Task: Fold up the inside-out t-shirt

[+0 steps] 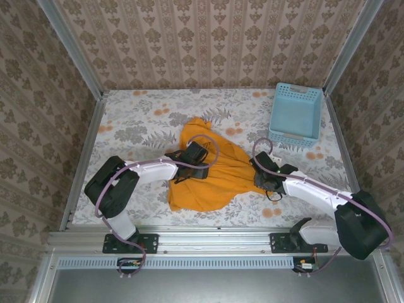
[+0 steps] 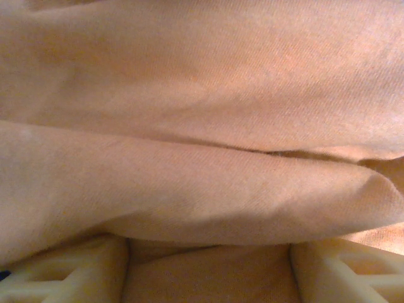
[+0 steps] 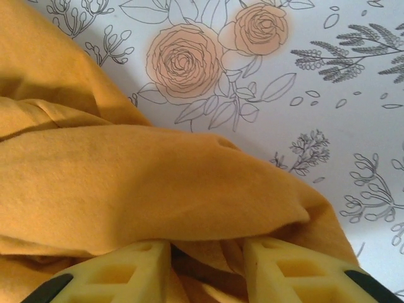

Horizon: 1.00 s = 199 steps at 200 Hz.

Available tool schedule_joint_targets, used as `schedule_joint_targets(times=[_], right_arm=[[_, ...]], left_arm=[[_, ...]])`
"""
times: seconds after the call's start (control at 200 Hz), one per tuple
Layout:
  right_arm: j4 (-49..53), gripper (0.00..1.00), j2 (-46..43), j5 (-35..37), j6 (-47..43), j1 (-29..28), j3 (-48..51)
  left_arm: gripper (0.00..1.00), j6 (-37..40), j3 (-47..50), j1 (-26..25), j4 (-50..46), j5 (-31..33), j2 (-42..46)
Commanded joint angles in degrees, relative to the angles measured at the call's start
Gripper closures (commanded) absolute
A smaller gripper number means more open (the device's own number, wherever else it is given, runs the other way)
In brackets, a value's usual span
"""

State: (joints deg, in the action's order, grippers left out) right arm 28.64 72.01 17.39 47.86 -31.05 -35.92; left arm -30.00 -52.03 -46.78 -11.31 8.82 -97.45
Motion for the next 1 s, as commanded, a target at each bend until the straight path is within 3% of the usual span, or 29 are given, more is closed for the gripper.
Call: schedule_joint_targets(times=[0.0,0.23,0.435,0.625,0.865,0.99], right_arm=[[-0.9,0.63,2.4,0.0,-0.9,-0.4,-1.5],[-0.9,0.65,4.8,0.4,-1.2,-0.4,-2.3],[0.6,0.87,3.7,1.7,-1.2,-0.4,-2.3],[4.8,0.95,-0.6,3.9,-1.0,-0.4,-2.2],[9.1,0.95,-9.4,5.0,-2.0,0.5,-2.3],[3.9,0.95,-13.3,-3.5,-5.9,2.0,-0.4]], left_arm=[[0.32,0.0,0.3,0.4,-1.8,-0.2,-0.7],[0.32,0.0,0.3,0.5,-1.8,-0.1,-0.7],[0.32,-0.1,0.2,0.7,-2.0,0.4,-0.9],[0.32,-1.2,0.2,1.9,-2.9,1.0,-1.9],[0.33,-1.9,0.9,3.6,-3.5,1.6,-2.4],[0.32,-1.8,0.9,4.1,-3.8,1.7,-2.5]])
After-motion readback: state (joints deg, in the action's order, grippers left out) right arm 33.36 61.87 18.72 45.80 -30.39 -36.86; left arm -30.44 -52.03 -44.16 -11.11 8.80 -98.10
